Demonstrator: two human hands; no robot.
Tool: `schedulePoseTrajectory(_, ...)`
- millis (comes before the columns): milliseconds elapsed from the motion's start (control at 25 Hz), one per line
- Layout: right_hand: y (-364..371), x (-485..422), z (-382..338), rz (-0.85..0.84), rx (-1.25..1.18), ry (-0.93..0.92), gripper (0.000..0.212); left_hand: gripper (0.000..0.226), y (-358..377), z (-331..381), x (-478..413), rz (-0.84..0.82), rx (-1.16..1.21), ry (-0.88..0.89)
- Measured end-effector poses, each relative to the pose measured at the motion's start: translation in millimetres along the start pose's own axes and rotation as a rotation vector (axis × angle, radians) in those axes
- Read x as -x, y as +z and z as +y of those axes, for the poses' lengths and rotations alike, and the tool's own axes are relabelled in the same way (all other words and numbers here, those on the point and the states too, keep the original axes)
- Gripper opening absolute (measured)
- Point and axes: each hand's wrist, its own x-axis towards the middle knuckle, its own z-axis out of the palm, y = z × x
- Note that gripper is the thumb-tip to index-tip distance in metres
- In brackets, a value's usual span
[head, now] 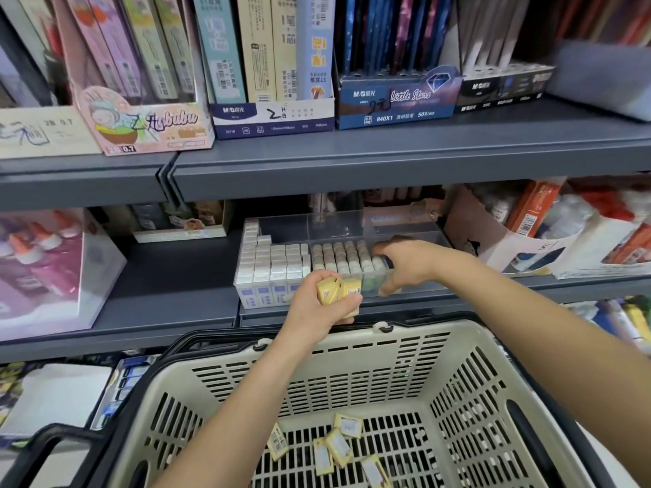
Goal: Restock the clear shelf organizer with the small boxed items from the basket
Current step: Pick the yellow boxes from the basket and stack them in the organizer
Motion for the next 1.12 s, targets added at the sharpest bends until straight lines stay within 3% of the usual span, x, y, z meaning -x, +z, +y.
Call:
schedulePoseTrajectory(400, -3.3, -4.0, -7.3, -0.026, 0.042, -0.013, 0.065, 0.036, -1.3, -2.1, -2.3, -0.021, -0.026, -0.003)
schedulePoseTrajectory(720, -7.1, -6.7, -15.2, -0.126, 0.075, 0.042, 0.082, 0.035, -0.7, -1.1, -0.5, -0.019, -0.028, -0.005)
schedulePoseTrajectory(960, -6.0, -8.1, -17.6, -0.142, 0.079, 0.041, 0.063, 0.035, -1.0, -0.9, -0.1, -0.023, -0.029, -0.003)
schedulePoseTrajectory(1120, -13.7, 3.4, -14.2, -0.075, 0.026, 0.031, 0.075, 0.035, -1.0, -1.1, -0.3, -0.026, -0.034, -0.011)
